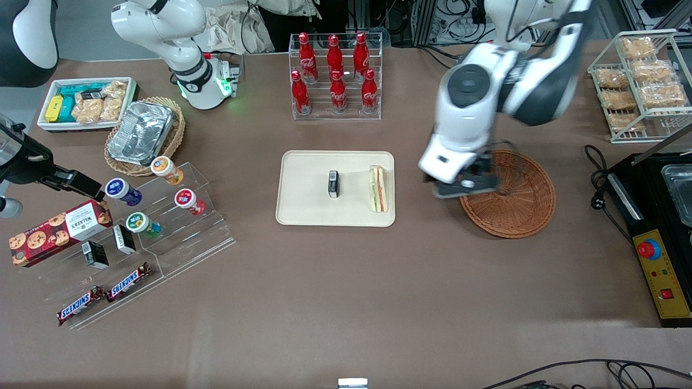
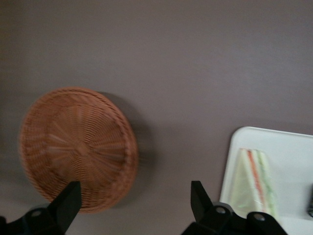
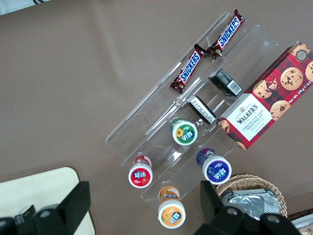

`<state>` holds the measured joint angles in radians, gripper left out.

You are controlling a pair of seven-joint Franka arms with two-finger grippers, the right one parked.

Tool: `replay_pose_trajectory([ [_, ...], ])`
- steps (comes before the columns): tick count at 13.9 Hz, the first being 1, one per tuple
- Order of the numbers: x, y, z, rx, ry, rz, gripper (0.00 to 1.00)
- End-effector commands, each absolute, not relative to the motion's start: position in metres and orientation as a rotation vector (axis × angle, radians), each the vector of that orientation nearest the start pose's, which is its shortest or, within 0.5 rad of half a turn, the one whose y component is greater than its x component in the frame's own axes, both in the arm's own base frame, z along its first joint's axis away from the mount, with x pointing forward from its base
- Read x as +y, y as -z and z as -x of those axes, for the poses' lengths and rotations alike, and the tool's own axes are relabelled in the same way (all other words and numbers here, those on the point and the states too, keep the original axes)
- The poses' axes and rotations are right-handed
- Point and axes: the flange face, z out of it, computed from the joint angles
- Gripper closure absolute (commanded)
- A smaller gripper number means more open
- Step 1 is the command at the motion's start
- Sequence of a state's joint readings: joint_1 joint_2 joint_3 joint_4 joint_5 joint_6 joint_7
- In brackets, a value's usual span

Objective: Place sandwich from basket to tray

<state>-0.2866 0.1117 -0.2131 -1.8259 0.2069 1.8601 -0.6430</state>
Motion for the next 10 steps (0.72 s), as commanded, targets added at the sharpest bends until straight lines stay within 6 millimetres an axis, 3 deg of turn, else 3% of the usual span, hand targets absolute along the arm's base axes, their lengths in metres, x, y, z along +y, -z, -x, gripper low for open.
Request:
replay_pose_trajectory([
  [1, -0.184, -0.501, -0.533, -0.013, 0.019, 2.939, 0.01],
  [3, -0.136, -0.520, -0.539, 0.077, 0.005, 2.940, 0.01],
  [6, -0.083, -0.544, -0.536, 0.165, -0.017, 2.987, 0.01],
  [8, -0.068, -0.568, -0.521, 0.284, -0.033, 2.998, 0.01],
  [9, -0.055, -0.580, -0.517, 0.252, -0.031, 3.032, 0.01],
  [10, -0.055, -0.598, -0.517, 0.236, 0.016, 3.073, 0.01],
])
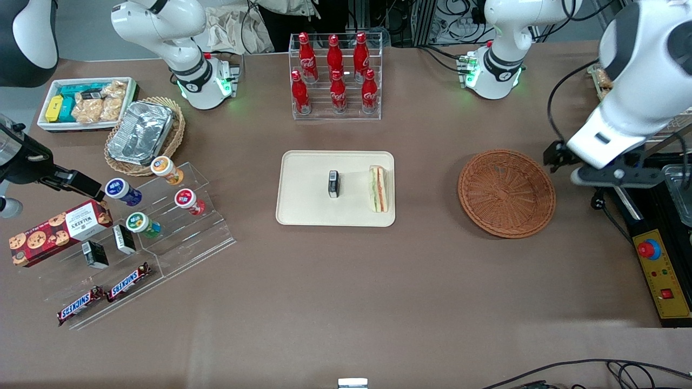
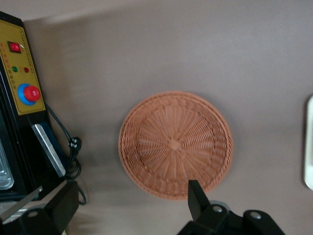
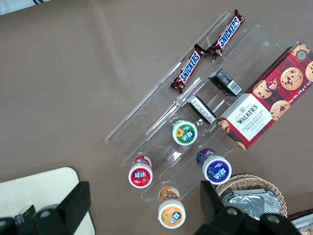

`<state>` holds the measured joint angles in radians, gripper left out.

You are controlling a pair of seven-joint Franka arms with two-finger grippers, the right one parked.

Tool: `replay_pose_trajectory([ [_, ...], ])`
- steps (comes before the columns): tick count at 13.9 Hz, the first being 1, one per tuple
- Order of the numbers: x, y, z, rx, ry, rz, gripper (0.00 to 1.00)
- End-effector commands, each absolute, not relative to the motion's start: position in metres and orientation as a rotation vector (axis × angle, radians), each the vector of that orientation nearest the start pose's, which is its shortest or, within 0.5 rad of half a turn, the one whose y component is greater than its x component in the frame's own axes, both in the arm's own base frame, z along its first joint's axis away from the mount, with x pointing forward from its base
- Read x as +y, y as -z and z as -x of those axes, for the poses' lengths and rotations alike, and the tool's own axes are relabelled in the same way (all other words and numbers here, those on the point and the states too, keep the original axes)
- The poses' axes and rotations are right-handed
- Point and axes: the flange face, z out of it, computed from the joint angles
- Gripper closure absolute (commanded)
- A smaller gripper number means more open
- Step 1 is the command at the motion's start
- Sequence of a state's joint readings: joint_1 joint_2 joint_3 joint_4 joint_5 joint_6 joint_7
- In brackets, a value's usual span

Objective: Place sandwich from basket to tray

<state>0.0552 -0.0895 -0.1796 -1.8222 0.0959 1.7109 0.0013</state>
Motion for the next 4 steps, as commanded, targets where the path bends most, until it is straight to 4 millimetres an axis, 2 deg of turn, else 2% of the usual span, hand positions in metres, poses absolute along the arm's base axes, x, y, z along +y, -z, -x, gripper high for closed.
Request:
replay_pose_trajectory([
  [1, -0.056, -0.613, -0.516, 0.229, 0.037, 3.100, 0.01],
  [3, -0.054, -0.637, -0.515, 0.223, 0.049, 3.109, 0.01],
  [4, -0.054, -0.641, -0.517, 0.221, 0.061, 3.110, 0.01],
])
